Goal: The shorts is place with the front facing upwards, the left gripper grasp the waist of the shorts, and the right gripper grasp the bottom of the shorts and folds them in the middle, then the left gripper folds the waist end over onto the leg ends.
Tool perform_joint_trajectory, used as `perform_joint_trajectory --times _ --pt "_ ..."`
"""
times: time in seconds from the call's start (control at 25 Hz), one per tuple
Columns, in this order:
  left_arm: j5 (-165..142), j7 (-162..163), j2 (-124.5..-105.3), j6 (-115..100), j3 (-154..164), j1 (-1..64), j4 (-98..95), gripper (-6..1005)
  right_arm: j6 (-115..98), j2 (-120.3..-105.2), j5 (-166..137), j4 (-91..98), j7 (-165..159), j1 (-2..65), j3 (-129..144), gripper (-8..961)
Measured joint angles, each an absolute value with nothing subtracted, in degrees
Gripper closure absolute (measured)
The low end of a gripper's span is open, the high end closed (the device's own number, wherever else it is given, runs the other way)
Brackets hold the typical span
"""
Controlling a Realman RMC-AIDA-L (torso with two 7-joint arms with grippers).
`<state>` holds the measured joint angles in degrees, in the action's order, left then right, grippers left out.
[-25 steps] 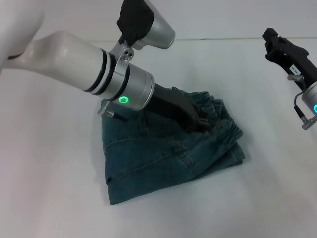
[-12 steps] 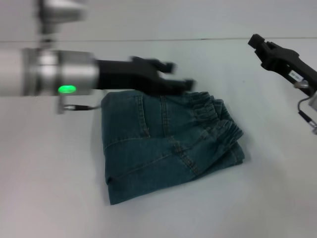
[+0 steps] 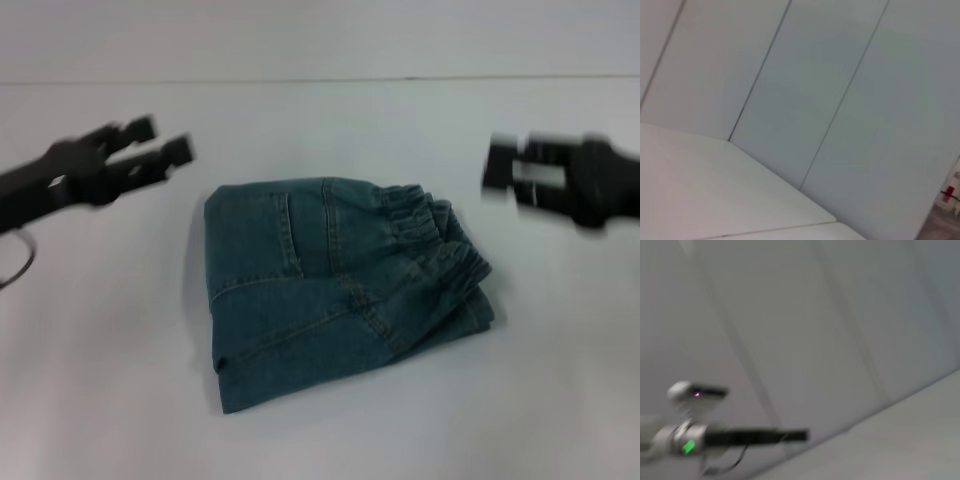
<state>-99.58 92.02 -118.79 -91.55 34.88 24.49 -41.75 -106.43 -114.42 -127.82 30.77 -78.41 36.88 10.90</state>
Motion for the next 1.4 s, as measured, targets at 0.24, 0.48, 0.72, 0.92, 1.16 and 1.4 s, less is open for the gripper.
perform_joint_trajectory --times 0.24,0.48,0.72,0.92,1.16,1.4 --pt "-103.8 90.2 -118.42 -95.5 34.2 21.0 -43.1 65 -107.9 -114.9 -127.8 38.7 -81.7 33.0 23.2 347" --pt "-111.5 91.5 -118.16 -96.3 33.6 20.8 -44.8 65 -107.2 -115.39 -127.9 40.0 -82.2 31.3 24.3 208" --pt "-115.0 92.6 -118.03 -96.4 33.3 21.2 -45.4 65 -106.2 -115.67 -127.9 40.1 -82.3 30.9 24.5 85" --pt "-117.8 94.7 -117.93 -99.4 33.6 21.8 -48.6 65 -105.1 -115.67 -127.9 40.2 -82.6 30.8 24.7 85" --pt "-119.9 94.9 -117.53 -102.5 33.8 22.8 -49.4 65 -102.1 -115.8 -128.0 40.0 -84.1 30.7 28.0 85" --pt "-120.8 95.0 -117.31 -103.6 33.8 23.3 -49.4 65 -101.5 -116.21 -128.0 40.1 -84.6 30.7 29.4 85"
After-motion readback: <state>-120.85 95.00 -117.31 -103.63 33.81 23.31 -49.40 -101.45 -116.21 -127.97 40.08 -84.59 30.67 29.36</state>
